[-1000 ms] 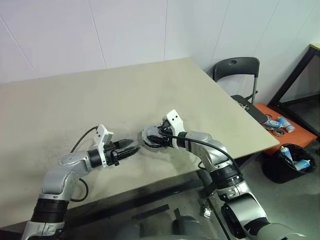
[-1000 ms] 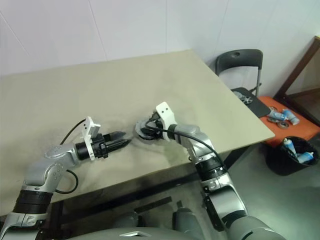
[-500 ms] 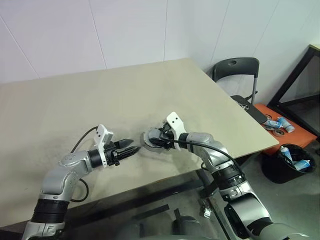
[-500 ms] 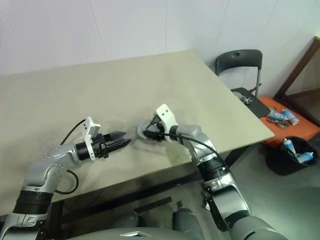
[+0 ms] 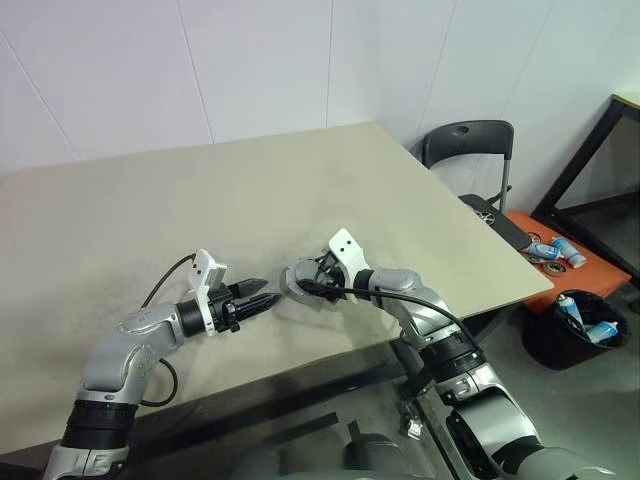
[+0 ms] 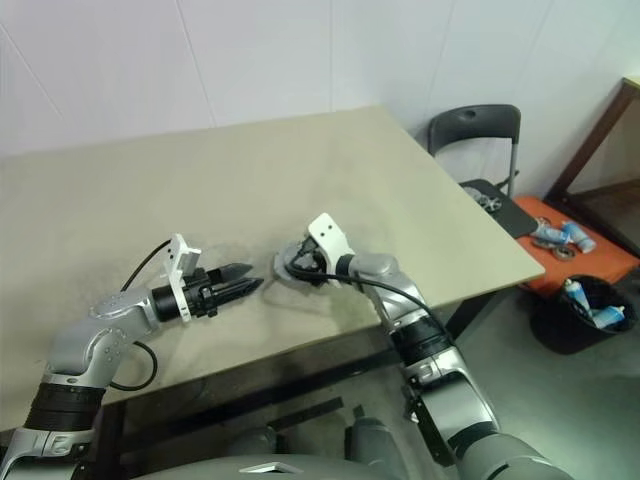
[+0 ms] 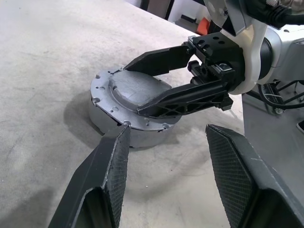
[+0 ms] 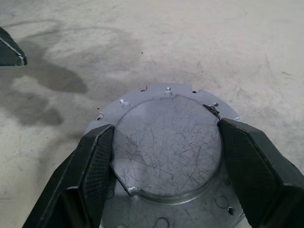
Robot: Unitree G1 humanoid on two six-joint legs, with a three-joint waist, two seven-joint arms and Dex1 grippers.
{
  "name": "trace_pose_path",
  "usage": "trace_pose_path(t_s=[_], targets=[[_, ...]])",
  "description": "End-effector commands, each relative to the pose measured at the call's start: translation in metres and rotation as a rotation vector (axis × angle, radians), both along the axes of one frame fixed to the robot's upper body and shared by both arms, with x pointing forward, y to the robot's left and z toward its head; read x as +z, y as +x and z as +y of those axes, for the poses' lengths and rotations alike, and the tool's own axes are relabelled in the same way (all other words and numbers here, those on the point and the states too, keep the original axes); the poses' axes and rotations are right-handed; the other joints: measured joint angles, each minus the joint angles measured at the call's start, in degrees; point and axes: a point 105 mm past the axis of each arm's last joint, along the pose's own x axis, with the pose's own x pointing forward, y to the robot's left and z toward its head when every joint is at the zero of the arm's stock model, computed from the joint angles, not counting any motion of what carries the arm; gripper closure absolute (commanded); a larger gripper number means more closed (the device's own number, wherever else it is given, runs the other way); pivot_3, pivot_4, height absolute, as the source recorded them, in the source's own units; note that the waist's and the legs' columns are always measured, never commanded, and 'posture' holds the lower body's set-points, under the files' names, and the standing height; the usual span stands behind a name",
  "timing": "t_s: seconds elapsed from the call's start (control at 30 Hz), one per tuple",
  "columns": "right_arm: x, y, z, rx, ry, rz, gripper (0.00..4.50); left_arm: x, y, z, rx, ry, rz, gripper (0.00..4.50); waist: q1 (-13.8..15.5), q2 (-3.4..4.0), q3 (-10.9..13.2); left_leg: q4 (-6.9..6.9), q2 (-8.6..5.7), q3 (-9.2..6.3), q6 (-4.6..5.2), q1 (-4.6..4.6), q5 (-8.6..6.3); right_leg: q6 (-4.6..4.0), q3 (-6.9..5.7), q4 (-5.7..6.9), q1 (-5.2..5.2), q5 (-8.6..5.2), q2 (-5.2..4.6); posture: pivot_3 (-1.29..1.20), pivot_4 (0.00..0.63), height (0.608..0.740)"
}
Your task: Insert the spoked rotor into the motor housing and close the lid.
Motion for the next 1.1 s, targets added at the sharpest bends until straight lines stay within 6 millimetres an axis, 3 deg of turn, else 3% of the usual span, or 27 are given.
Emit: trace_pose_path(t_s=[0.03, 0.23, 0.37, 0.5, 1.1], targets=[[-0.015, -0.005, 0.002, 0.004, -0.034, 0.051, 1.39, 0.009, 0.001, 0.006, 0.006, 0.001, -0.055, 1.8, -0.01, 0.0, -0.01, 0.01, 0.0, 0.0, 0.0, 0.01, 0.0, 0.0, 0.0, 0.0, 0.01, 0.0, 0.0, 0.0, 0.0, 0.74], [-0.028, -0.001, -0.002, -0.037, -0.084, 0.116, 1.39, -0.004, 0.003, 0.015, 0.018, 0.011, -0.058, 1.8, -0.09, 0.0, -0.09, 0.0, 0.03, 0.0, 0.0, 0.08, 0.0, 0.0, 0.01, 0.02, 0.05, 0.01, 0.02, 0.0, 0.0, 0.74], [-0.035, -0.002, -0.007, -0.033, -0.117, 0.153, 1.39, -0.011, 0.017, 0.016, 0.063, 0.07, -0.095, 1.8, -0.04, -0.02, -0.19, 0.01, 0.04, 0.01, -0.01, 0.38, 0.0, -0.04, 0.02, 0.02, 0.32, -0.02, 0.01, 0.0, 0.0, 0.74], [-0.037, -0.004, -0.01, -0.028, -0.127, 0.15, 1.39, -0.006, 0.024, 0.01, 0.067, 0.059, -0.111, 1.8, -0.01, -0.04, -0.21, -0.05, 0.04, 0.02, -0.02, 0.81, -0.01, -0.05, 0.02, -0.07, 0.73, -0.04, -0.03, 0.0, 0.0, 0.74], [-0.038, -0.004, -0.04, -0.037, -0.151, 0.186, 1.39, 0.009, 0.021, -0.005, 0.034, 0.046, -0.123, 1.8, 0.32, -0.01, -0.29, -0.23, -0.02, 0.0, -0.03, 0.75, -0.02, -0.03, 0.02, -0.21, 0.7, -0.05, -0.23, 0.0, 0.0, 0.74]])
